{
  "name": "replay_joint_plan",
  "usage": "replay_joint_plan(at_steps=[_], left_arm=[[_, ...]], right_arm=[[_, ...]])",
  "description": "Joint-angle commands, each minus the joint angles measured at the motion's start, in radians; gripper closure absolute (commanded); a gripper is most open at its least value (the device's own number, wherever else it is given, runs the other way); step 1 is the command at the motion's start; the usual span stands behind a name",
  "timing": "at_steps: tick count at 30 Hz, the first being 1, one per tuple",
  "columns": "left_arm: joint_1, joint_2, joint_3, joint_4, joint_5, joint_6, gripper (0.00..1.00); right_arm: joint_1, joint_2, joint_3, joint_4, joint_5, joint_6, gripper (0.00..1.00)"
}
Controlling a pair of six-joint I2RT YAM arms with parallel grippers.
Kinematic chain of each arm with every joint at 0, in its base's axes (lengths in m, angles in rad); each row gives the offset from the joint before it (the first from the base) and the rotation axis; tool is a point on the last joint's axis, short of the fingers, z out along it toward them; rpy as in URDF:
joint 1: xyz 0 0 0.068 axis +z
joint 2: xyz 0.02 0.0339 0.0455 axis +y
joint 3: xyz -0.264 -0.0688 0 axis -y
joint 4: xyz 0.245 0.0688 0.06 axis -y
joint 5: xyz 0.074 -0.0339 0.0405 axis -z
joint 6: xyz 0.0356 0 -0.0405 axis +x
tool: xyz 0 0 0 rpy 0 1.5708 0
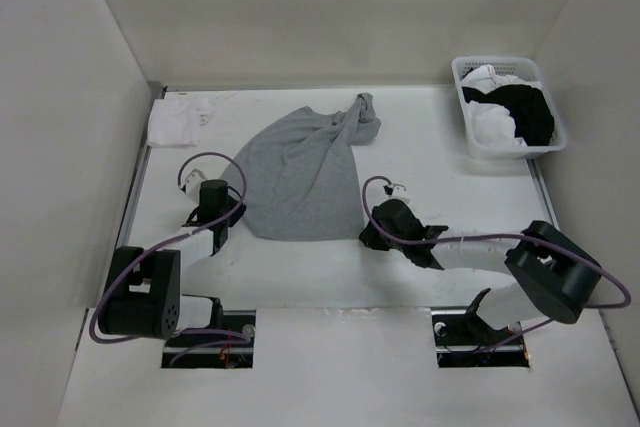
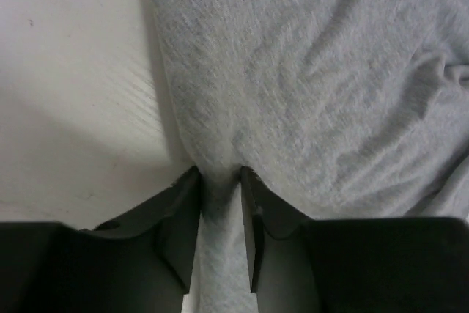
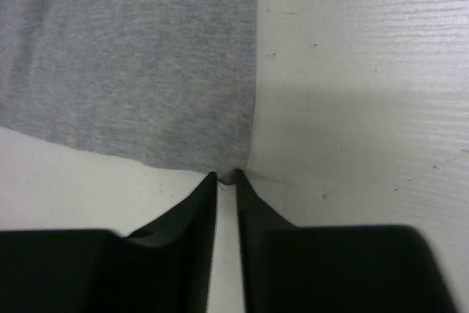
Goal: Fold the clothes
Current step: Flatten the tank top out
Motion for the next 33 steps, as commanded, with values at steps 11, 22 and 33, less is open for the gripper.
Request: replay_joint_plan(at_steps=[11,22,33], left_arm=[[-0.195,-0.41,0.418,-0.95,-0.213,0.088,0.97],[-0.256,-0.13,0.518,-0.908,-0.247,0.176,0.61],[-0.187,-0.242,0.241,-0.83,-0.242,0.104,0.67]], right_arm=[[-0.039,-0.023,-0.025,0.148,-0.004,-0.009,0.95],[-0.064,-0.067,-0.049,0.161,-0.027,-0.011,0.96],[-0.117,-0.158,-0.08,0.145,-0.028,-0.032,0.96]])
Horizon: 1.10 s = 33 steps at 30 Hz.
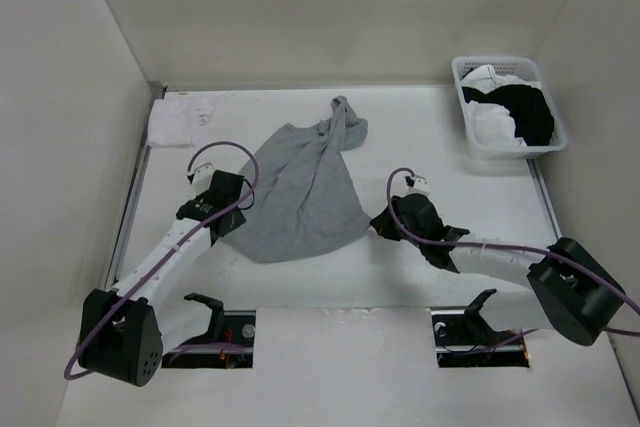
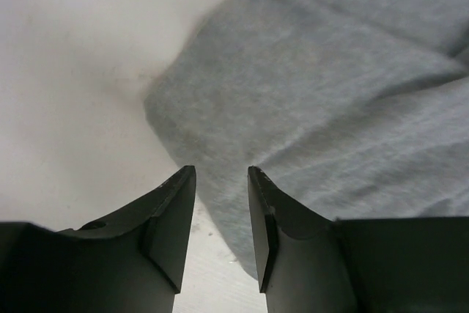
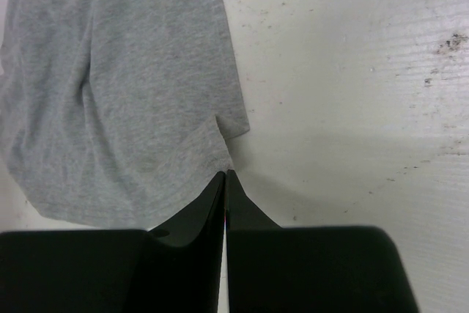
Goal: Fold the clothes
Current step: Flatten the tank top out
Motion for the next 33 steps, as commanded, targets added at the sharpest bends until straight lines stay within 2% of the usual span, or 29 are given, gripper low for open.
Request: replay_joint_plan(at_steps=[1,5,9,18,25,28,33], left_arm=[[0.006,-0.054,-0.107,0.023,-0.008,-0.088,0.65],[0.023,-0.124,-0.204,0.046,-0.011,-0.182,0.65],[0.038,-0.161,-0.263,0.063,0.023,-0.225,0.7],[0.041,0.004,-0.287,0.365,0.092,-0.2,0.66],[0.021,-0.038,-0.29,0.465,0.087,-0.203,0.65],[-0.021,-0.038,-0.275,0.462,0.083,-0.205,0.65],[-0.088,-0.118,-0.324,0.409,0.069,-0.251,0.87]], right_arm=[[0.002,-0.023,0.004,0.042,0.001,-0.02,0.96],[0.002,-0.027,0.012,0.035,-0.002,-0.029,0.96],[0.002,-0.041,0.012,0.028,-0.006,-0.029,0.96],[0.019,-0.067,0.012,0.023,-0.012,-0.034,0.96],[0.027,-0.061,0.01,0.026,-0.012,-0.035,0.96],[0.048,-0.055,0.018,0.023,-0.009,-0.038,0.96],[0.05,-0.042,0.016,0.035,-0.012,-0.038,0.96]])
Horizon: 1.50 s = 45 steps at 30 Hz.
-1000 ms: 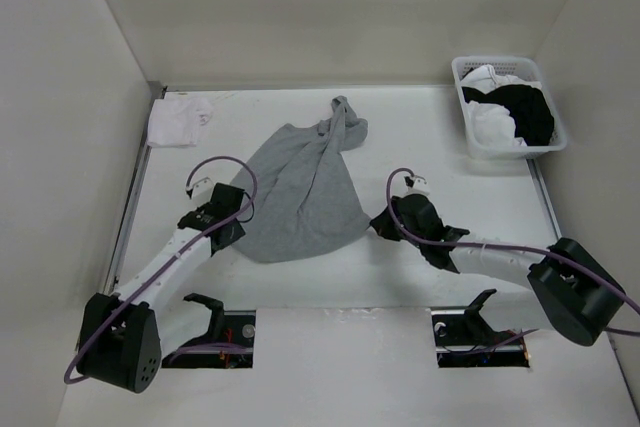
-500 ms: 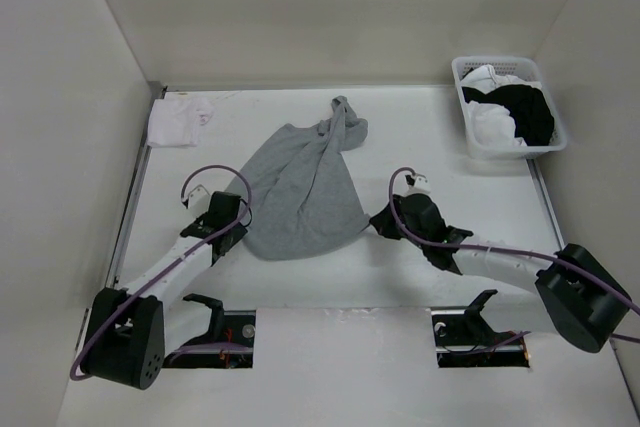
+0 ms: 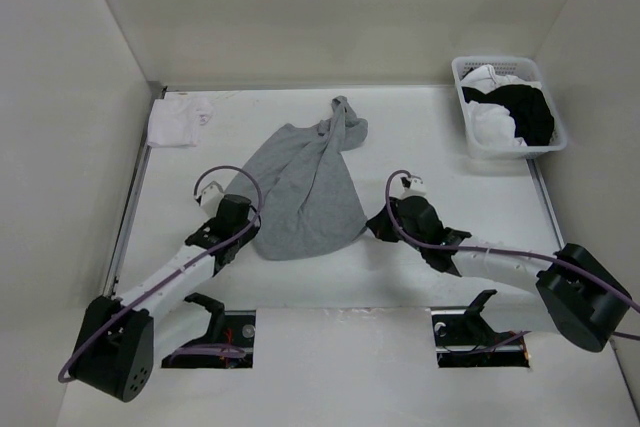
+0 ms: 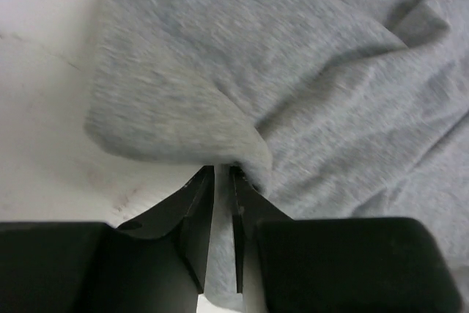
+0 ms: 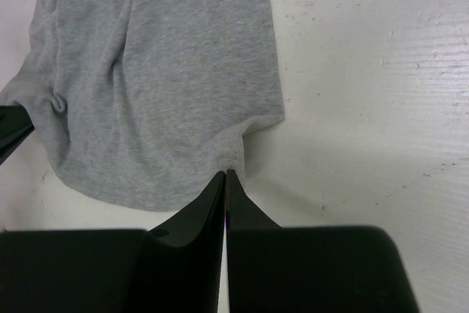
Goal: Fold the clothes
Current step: Flatten the tank top out
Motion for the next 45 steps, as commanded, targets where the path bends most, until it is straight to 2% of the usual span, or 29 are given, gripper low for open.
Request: replay_joint_plan(at_steps=[1,4,6,13,18,20,25,28,33,35,38,41,43,45], left_arm=[[-0.025,-0.085,-0.036,-0.018,-0.012,-0.05,0.88],[-0.026,-0.137,-0.049,-0.066,-0.035,-0.064,0.88],[-0.014,-0.139,-0.055,-0.054,-0.039,-0.058,0.79],[-0.012,0.019,-0.007,0.023,-0.015,-0.012,0.71],[0.017,0.109,0.025,0.115,-0.032,0.02,0.71],[0.009,0.128,0.033,0.153,-0.02,0.02,0.73],[-0.025,0.162,0.057,0.187,0.02,0.02,0.96],[-0.028,0.06,0.065,0.065,0.024,0.024,1.0],[0.024,-0.14,0.201,-0.404,0.015,0.1,1.0],[0.032,-0.15,0.281,-0.563,0.021,0.134,1.0],[0.011,-0.081,0.396,-0.743,0.015,0.175,0.97],[0.02,0.0,0.462,-0.776,0.008,0.217,0.85],[0.052,0.059,0.511,-0.717,0.007,0.275,0.76],[0.096,0.126,0.569,-0.628,0.003,0.301,0.74]], right_arm=[[0.008,0.01,0.018,0.041,-0.001,-0.014,0.96],[0.016,0.022,0.024,0.047,-0.001,-0.016,0.96],[0.025,0.035,0.03,0.053,-0.002,-0.017,0.96],[0.046,0.053,0.036,0.067,-0.002,-0.016,0.96],[0.051,0.05,0.038,0.073,-0.002,-0.017,0.96],[0.051,0.061,0.038,0.073,-0.002,-0.017,0.96],[0.051,0.073,0.03,0.095,-0.002,-0.003,0.99],[0.051,0.043,0.024,0.09,0.007,-0.002,0.99],[0.037,-0.005,0.004,0.078,0.01,-0.009,0.99],[0.036,-0.022,-0.001,0.078,0.01,-0.008,0.99],[0.036,-0.037,-0.002,0.078,0.006,-0.009,0.99],[0.022,-0.036,-0.001,0.076,-0.001,-0.006,0.99],[0.005,-0.031,0.004,0.066,-0.001,-0.006,0.99],[-0.018,-0.027,0.015,0.049,-0.002,-0.005,0.99]])
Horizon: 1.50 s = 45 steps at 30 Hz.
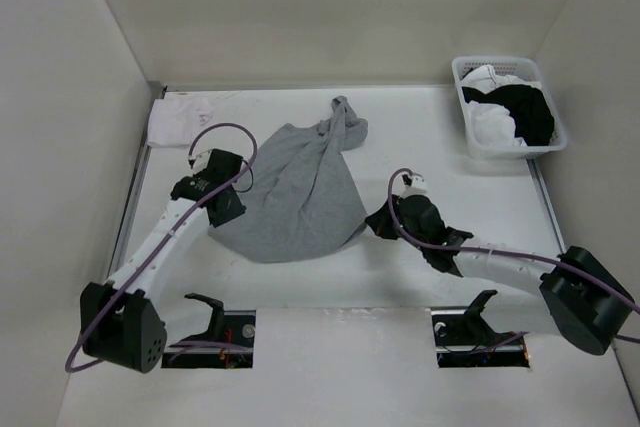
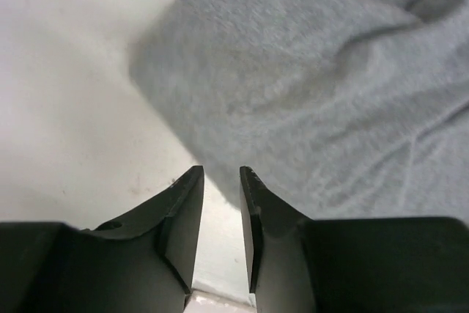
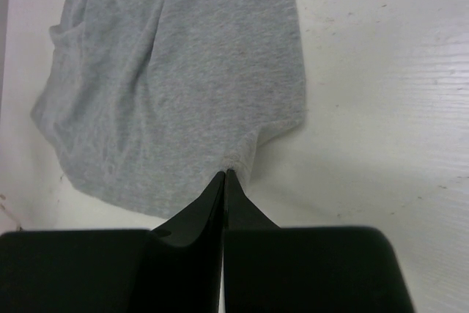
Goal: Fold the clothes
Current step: Flatten the tank top out
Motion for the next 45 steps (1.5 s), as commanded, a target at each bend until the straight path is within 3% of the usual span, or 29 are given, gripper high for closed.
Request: replay_joint_plan(at_steps=[1,5,12,16,22,25,28,30,34,38,42,45], left_arm=[[0.068,0.088,0.098,0.104,-0.006,0.094,0.74],[0.088,0.124,0.037,0.18,0.012,0.075,0.74],[0.237,-0.174,-0.302,0.261,0.043,-0.058,0.67],[0.217,-0.272,-0.362,0.25,0.082,-0.158,0.6],[0.153,-0.224,-0.453,0.345,0.12,-0.21,0.53],[0.127,-0.147,-0.466,0.425,0.127,-0.198,0.58],[0.127,-0.131,-0.448,0.456,0.145,-0.195,0.91],[0.095,-0.197,-0.396,0.389,0.157,-0.201,0.97],[0.0,-0.369,-0.228,0.073,0.174,-0.271,0.97],[-0.019,-0.394,-0.082,-0.151,0.212,-0.298,0.96],[0.062,-0.27,-0.032,-0.086,0.261,-0.206,0.94],[0.142,-0.09,-0.037,0.098,0.317,-0.135,0.94]], right_arm=[[-0.042,-0.007,0.019,0.007,0.002,0.002,0.99],[-0.071,-0.073,0.022,-0.042,0.025,0.013,0.99],[-0.159,-0.146,0.019,-0.082,0.028,-0.018,1.0],[-0.169,-0.189,0.016,-0.086,0.025,-0.025,1.0],[-0.185,-0.225,0.022,-0.119,0.013,-0.042,0.99],[-0.185,-0.237,0.017,-0.122,0.014,-0.037,0.99],[-0.179,-0.234,0.014,-0.119,0.017,-0.036,0.99],[-0.168,-0.235,0.01,-0.122,0.022,-0.037,0.99],[-0.17,-0.287,-0.009,-0.169,0.01,-0.047,0.99],[-0.199,-0.323,0.014,-0.24,0.008,-0.076,0.99],[-0.249,-0.211,0.069,-0.231,0.001,-0.093,0.99],[-0.265,-0.114,0.109,-0.174,-0.006,-0.091,0.99]])
